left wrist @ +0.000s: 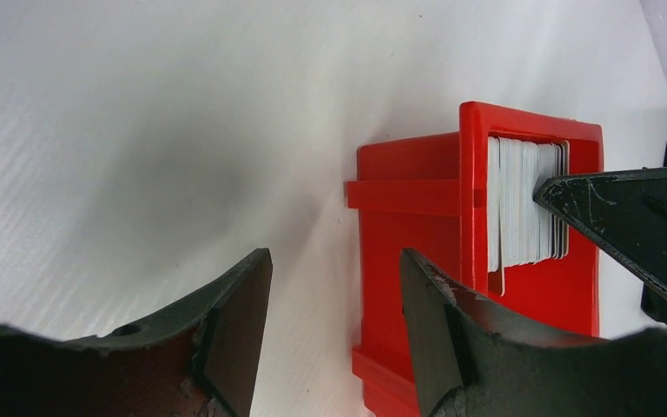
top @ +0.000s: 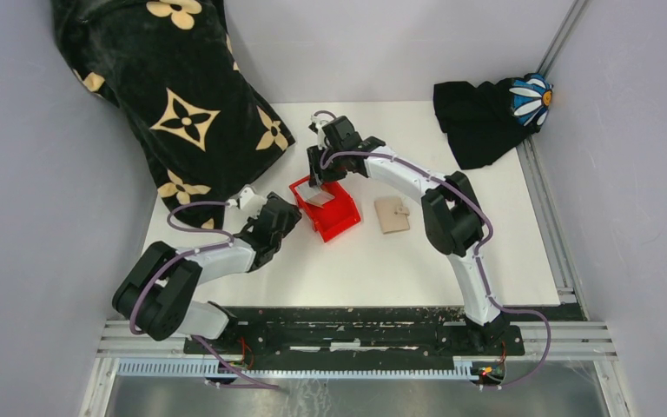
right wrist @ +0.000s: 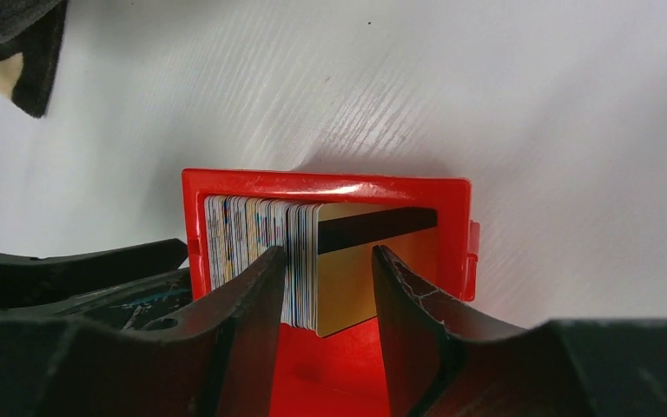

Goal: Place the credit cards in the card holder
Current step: Pick up the credit card from the storage box.

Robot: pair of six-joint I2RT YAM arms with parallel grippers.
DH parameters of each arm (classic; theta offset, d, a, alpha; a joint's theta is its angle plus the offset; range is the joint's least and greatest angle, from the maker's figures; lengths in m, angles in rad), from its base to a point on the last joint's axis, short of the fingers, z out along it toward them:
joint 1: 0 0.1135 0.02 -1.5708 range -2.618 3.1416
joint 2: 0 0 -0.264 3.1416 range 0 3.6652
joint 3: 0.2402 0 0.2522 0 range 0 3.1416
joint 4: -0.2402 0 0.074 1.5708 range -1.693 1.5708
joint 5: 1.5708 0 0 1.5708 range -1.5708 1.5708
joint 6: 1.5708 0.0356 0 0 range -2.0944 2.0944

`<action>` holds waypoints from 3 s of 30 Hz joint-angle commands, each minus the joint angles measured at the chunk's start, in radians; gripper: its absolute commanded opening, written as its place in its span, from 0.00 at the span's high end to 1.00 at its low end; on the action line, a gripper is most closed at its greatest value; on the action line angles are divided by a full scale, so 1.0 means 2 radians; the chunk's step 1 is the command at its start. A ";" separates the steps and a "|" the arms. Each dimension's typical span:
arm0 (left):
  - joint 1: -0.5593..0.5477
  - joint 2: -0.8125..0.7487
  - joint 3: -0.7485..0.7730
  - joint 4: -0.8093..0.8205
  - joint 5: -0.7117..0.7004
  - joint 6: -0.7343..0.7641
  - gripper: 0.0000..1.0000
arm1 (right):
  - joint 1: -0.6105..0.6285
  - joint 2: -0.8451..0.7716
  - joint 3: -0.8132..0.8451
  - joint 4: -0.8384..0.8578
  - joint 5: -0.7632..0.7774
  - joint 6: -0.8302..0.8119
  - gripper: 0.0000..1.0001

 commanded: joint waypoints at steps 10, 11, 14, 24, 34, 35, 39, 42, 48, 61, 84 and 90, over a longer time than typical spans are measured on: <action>0.004 0.042 0.040 0.056 0.041 0.010 0.40 | -0.014 -0.006 -0.009 0.031 -0.059 0.057 0.66; 0.003 0.043 0.041 0.056 0.043 0.010 0.40 | -0.014 -0.010 -0.011 0.033 -0.061 0.059 0.67; 0.003 0.044 0.044 0.057 0.045 0.010 0.41 | -0.012 -0.021 -0.017 0.035 -0.062 0.062 0.68; 0.003 0.034 0.044 0.057 0.048 0.014 0.42 | 0.001 -0.051 -0.023 0.029 -0.043 0.059 0.70; 0.002 0.016 0.039 0.052 0.050 0.017 0.42 | 0.013 -0.075 -0.027 0.013 -0.015 0.045 0.78; 0.002 0.013 0.039 0.051 0.050 0.018 0.42 | 0.015 -0.076 -0.028 0.011 -0.010 0.043 0.79; 0.002 0.000 0.038 0.043 0.050 0.025 0.42 | 0.021 -0.087 -0.032 -0.007 0.038 0.019 0.89; 0.000 -0.016 0.037 0.035 0.043 0.037 0.42 | 0.030 -0.102 -0.041 -0.020 0.090 -0.009 0.99; -0.012 -0.056 0.041 0.006 0.007 0.084 0.41 | 0.037 -0.136 -0.073 -0.007 0.174 -0.061 0.99; -0.032 -0.144 0.032 0.084 0.127 0.247 0.38 | 0.036 -0.326 -0.224 0.004 0.138 -0.043 0.99; -0.074 -0.147 -0.043 0.254 0.549 0.331 0.40 | 0.036 -0.650 -0.514 0.020 -0.023 0.083 0.99; -0.101 -0.136 -0.052 0.262 0.578 0.340 0.46 | 0.036 -0.669 -0.523 0.015 -0.045 0.095 0.99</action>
